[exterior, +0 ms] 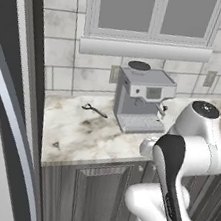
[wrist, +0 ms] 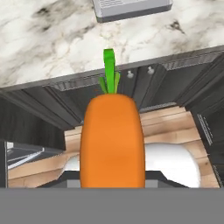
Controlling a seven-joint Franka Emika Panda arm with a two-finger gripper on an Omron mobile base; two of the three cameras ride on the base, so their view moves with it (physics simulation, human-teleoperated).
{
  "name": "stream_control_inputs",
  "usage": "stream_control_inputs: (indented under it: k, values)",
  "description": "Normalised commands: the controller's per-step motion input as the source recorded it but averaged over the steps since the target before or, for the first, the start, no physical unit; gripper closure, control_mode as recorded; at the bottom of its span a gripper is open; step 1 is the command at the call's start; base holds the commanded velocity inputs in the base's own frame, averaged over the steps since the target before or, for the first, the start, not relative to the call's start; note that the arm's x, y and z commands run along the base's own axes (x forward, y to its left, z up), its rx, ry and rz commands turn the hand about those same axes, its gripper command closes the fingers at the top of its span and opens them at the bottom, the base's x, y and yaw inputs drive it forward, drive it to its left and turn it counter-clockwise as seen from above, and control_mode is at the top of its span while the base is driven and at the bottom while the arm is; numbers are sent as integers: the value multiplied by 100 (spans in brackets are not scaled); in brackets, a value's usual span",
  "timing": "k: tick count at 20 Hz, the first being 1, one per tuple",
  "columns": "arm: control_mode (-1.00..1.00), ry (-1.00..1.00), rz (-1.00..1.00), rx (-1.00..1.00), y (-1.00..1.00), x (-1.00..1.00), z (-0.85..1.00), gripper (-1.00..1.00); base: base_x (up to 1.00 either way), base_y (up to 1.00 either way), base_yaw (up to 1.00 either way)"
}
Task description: Place the eggplant and carrot inside the fridge drawer. Close the drawer after placing the vegetables.
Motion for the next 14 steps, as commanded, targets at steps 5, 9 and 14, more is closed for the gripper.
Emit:
stream_control_inputs:
  k: [5,9,14]
  values:
    - [100,0,0,0,0,0,0,100,-100,-22,-1]
    - [100,0,0,0,0,0,0,100,-100,-4,1]
    - [100,0,0,0,0,0,0,100,-100,4,12]
